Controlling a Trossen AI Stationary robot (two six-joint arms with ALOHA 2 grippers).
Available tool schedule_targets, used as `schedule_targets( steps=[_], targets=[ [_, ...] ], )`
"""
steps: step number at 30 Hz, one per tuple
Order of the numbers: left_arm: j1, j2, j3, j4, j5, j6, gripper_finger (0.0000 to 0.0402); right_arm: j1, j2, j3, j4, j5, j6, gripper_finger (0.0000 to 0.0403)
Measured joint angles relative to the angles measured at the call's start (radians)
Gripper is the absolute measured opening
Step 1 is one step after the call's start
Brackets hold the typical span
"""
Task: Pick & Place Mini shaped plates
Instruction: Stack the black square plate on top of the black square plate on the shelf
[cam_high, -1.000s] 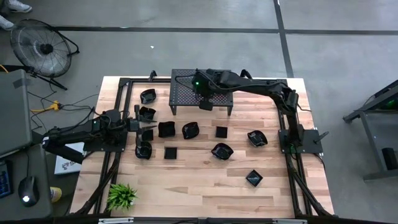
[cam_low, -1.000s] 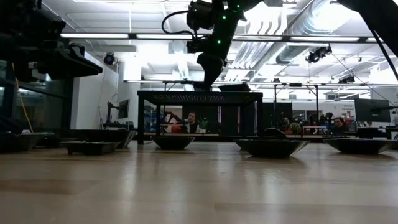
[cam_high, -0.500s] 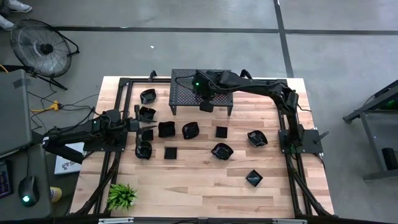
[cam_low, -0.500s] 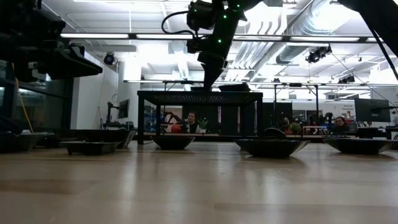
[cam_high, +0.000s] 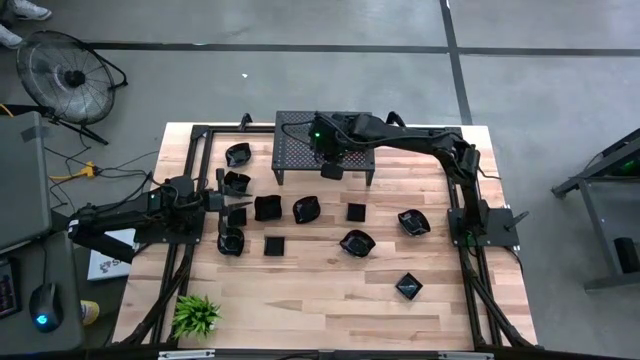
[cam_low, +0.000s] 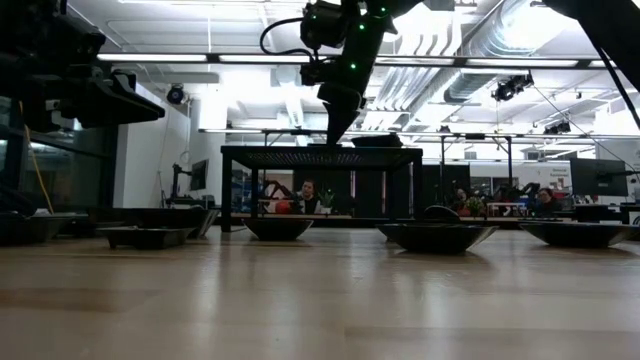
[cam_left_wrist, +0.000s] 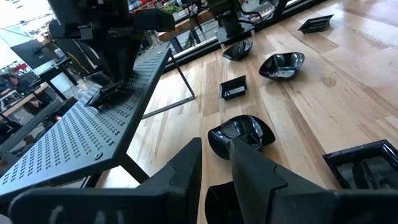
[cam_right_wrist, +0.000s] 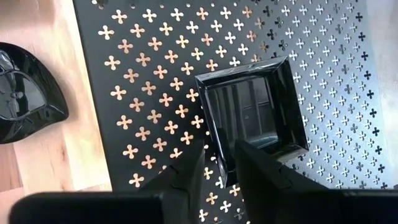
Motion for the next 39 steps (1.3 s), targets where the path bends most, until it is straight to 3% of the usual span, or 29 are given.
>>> schedule_targets(
  steps=[9,16,26,31,39],
  targets=[
    [0.0,0.0,0.0,0.0,0.0,0.0,0.008,0.0,0.0,0.075,-0.048,-0.027,0.012,0.0135],
    [0.0,0.0,0.0,0.0,0.0,0.0,0.008,0.011,0.0,0.195,-0.22,-0.017,0.05,0.0168],
    [0.0,0.0,0.0,0.0,0.0,0.0,0.008,0.034,0.0,0.344,-0.523,0.015,0.144,0.0164],
    [0.0,0.0,0.0,0.0,0.0,0.0,0.008,0.035,-0.005,0.315,-0.608,0.009,0.218,0.0156],
    [0.0,0.0,0.0,0.0,0.0,0.0,0.008,0.083,-0.065,0.1,-0.604,-0.043,0.265,0.0154]
  ],
)
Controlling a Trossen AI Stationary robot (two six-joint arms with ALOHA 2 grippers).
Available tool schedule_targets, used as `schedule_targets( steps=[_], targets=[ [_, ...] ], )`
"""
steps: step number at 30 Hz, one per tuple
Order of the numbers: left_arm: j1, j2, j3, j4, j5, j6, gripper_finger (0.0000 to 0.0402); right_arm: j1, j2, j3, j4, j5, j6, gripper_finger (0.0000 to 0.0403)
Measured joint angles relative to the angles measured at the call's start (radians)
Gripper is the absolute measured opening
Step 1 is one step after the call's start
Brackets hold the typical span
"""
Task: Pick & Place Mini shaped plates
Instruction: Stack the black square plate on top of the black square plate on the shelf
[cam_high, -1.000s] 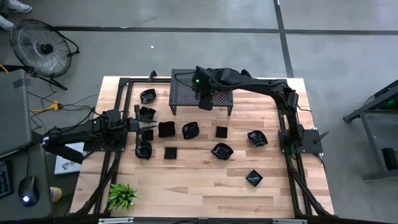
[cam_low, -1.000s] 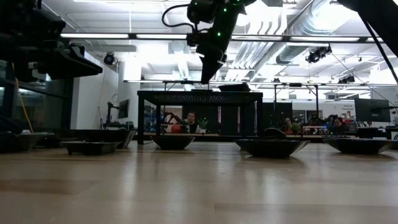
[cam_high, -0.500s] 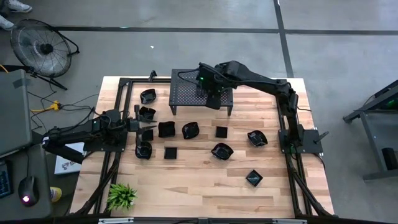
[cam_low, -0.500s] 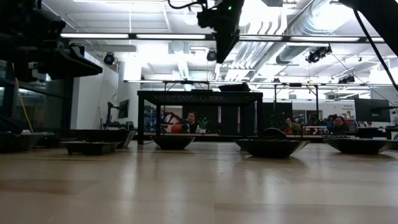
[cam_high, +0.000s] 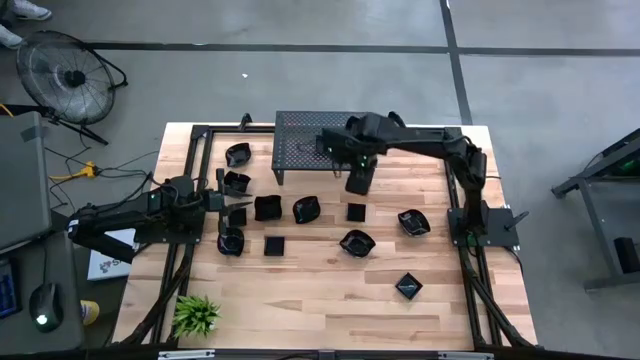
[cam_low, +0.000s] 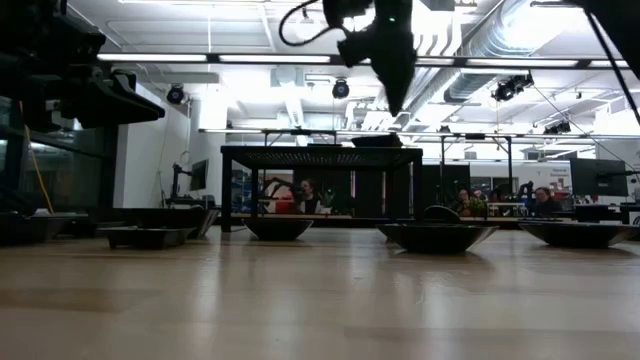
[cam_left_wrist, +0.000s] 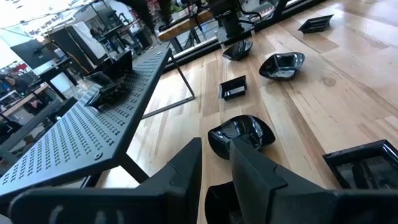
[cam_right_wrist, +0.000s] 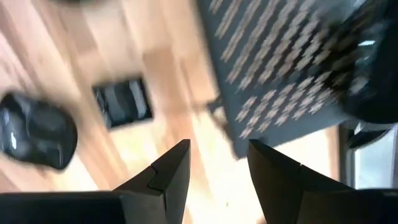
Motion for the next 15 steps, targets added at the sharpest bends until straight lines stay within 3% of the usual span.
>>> schedule_targets(
  steps=[8,15],
  targets=[
    [0.0,0.0,0.0,0.0,0.0,0.0,0.008,0.109,-0.106,-0.26,0.047,0.006,0.115,0.0153],
    [0.0,0.0,0.0,0.0,0.0,0.0,0.008,0.235,-0.23,-0.518,0.281,-0.006,0.18,0.0154]
  ],
)
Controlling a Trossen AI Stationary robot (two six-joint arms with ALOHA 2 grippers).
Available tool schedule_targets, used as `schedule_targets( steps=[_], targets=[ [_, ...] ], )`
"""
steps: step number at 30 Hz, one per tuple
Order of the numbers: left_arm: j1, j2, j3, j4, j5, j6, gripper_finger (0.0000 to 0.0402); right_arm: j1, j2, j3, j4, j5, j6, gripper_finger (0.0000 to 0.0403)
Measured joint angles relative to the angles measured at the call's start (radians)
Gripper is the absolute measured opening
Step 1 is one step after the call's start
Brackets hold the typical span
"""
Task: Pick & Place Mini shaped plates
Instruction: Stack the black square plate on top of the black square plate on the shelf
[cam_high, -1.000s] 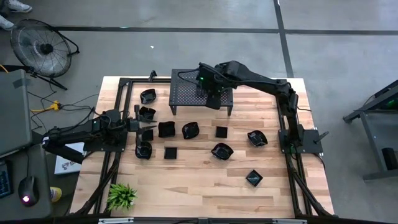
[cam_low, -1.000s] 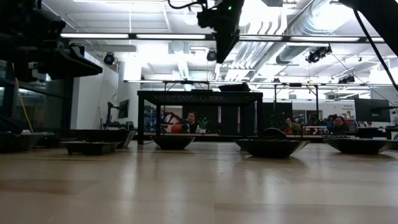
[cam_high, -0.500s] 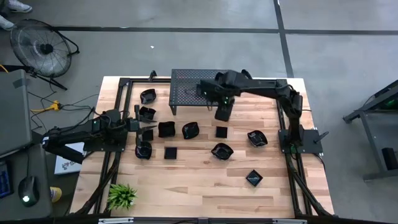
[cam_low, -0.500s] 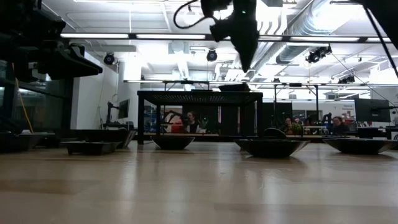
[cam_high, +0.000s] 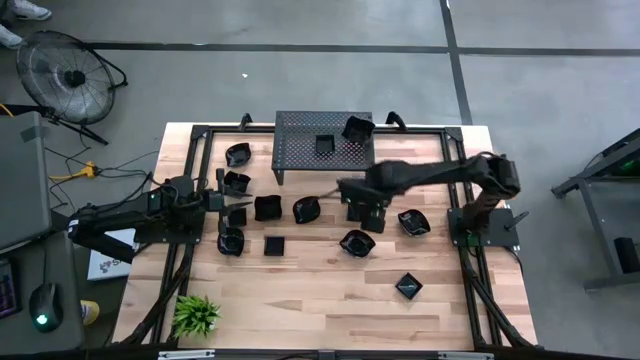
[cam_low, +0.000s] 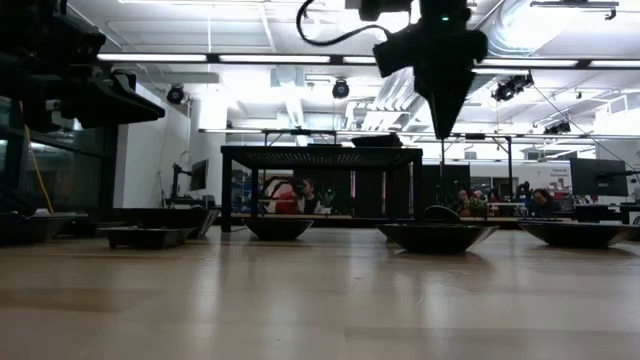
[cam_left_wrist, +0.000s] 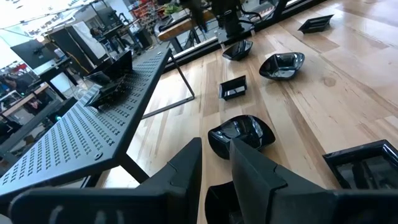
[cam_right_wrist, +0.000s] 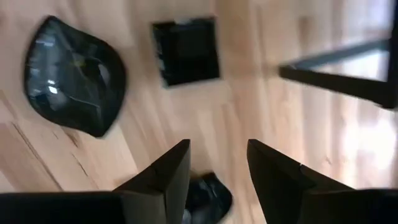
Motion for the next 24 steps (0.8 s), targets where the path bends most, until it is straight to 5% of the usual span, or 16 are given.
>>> schedule_targets(
  steps=[12,24],
  targets=[
    [0.0,0.0,0.0,0.0,0.0,0.0,0.008,0.136,-0.049,-0.35,0.473,0.03,-0.12,0.0154],
    [0.0,0.0,0.0,0.0,0.0,0.0,0.008,0.139,-0.049,-0.467,0.691,0.116,-0.135,0.0153]
  ],
)
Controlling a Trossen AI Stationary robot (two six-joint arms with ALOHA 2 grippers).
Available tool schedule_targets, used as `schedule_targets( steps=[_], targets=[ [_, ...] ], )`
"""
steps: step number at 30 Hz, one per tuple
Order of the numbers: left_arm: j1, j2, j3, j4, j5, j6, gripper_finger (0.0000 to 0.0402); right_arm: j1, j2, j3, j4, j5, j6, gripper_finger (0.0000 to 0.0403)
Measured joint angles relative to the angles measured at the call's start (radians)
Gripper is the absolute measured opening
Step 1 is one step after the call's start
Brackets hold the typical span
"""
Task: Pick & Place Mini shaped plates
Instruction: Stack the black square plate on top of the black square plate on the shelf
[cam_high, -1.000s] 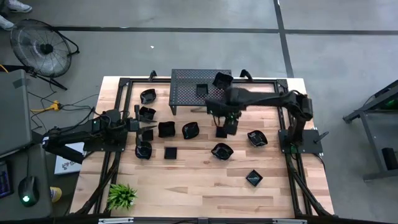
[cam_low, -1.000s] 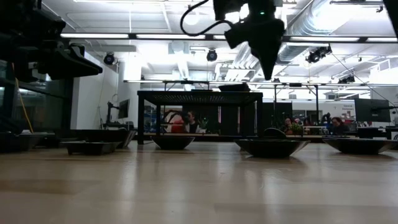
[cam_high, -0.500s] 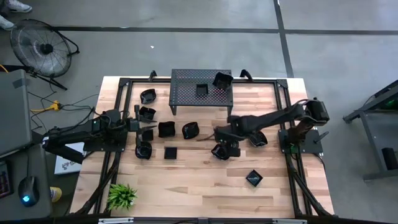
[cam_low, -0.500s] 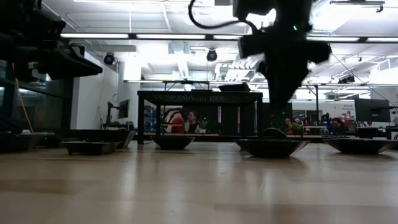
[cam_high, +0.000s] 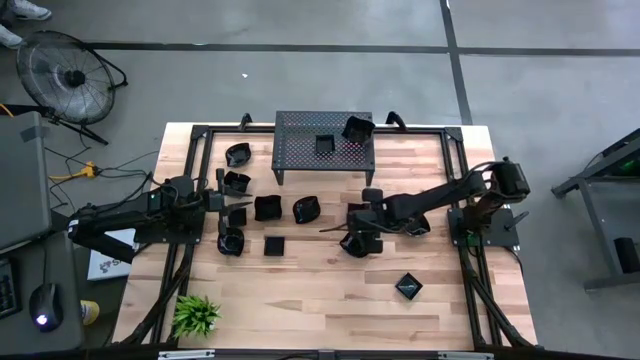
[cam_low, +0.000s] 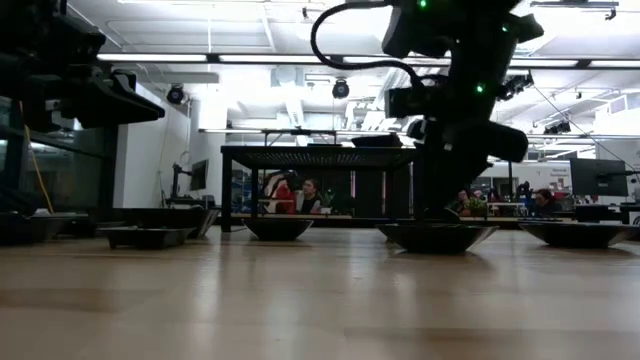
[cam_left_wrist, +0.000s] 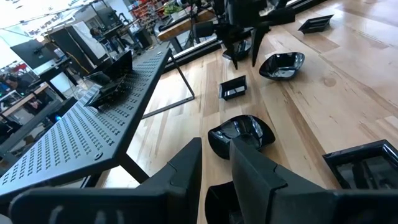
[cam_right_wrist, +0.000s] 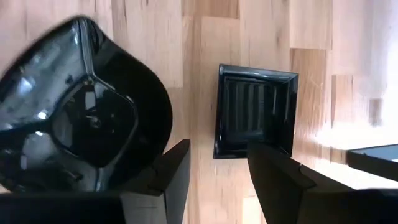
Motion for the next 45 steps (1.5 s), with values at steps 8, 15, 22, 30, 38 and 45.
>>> schedule_targets(
  steps=[8,15,22,30,38,45],
  targets=[
    [0.0,0.0,0.0,0.0,0.0,0.0,0.008,0.0,0.0,-0.034,0.045,0.039,-0.015,0.0153],
    [0.0,0.0,0.0,0.0,0.0,0.0,0.008,0.0,0.005,-0.034,0.047,0.048,-0.022,0.0153],
    [0.0,0.0,0.0,0.0,0.0,0.0,0.008,0.0,0.008,-0.034,0.056,0.062,-0.022,0.0153],
    [0.0,0.0,0.0,0.0,0.0,0.0,0.008,0.0,0.027,-0.033,0.071,0.045,-0.022,0.0154],
    [0.0,0.0,0.0,0.0,0.0,0.0,0.008,0.0,0.033,-0.033,0.076,0.035,-0.022,0.0153],
    [0.0,0.0,0.0,0.0,0.0,0.0,0.008,0.0,0.05,-0.033,0.092,0.035,-0.022,0.0153]
  ],
)
